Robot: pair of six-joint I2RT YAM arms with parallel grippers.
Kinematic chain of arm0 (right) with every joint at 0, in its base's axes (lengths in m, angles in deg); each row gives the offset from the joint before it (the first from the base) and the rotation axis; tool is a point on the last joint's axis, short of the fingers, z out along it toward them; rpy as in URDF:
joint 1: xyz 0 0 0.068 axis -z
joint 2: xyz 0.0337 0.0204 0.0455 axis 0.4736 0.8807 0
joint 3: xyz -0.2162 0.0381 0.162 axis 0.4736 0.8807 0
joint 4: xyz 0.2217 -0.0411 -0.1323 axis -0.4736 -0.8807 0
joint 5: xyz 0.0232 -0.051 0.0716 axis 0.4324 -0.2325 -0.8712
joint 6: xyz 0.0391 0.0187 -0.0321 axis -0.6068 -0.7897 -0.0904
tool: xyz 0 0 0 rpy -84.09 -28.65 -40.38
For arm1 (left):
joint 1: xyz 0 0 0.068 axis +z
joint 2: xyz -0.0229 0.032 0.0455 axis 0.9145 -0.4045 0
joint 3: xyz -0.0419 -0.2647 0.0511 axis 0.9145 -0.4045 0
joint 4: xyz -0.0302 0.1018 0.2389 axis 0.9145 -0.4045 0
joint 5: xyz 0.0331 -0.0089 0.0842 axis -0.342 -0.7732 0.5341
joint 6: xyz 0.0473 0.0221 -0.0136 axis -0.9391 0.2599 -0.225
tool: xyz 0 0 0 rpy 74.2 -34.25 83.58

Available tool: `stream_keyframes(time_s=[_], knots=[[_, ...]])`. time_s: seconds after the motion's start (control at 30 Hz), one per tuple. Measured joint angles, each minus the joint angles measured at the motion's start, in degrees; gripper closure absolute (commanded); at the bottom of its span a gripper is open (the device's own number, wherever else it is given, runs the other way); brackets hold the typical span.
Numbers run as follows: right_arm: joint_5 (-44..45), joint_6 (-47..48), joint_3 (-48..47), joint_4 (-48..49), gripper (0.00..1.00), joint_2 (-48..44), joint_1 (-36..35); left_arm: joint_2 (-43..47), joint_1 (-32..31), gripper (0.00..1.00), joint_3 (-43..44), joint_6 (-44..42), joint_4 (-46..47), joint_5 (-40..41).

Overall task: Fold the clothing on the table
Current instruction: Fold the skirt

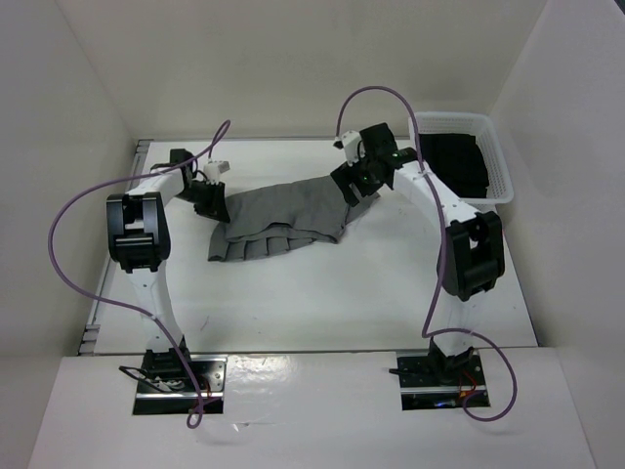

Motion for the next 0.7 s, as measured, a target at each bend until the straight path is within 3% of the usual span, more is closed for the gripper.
stream_keyframes(time_s=[0.2, 0.3, 0.7], knots=[[-9.9, -5.4, -2.8, 0.5, 0.06, 8.9, 7.8, 0.0, 0.0, 0.83, -0.8, 0.0, 0.1, -0.3], [-12.9, -6.9, -5.0, 0.2, 0.06, 15.2, 10.4, 0.3, 0.0, 0.83, -1.2, 0.1, 0.2, -0.5], [-21.6, -8.3, -12.9, -1.6, 0.06, 22.7, 10.4, 2.7, -0.3, 0.83, -4.3, 0.0, -1.0, 1.5]])
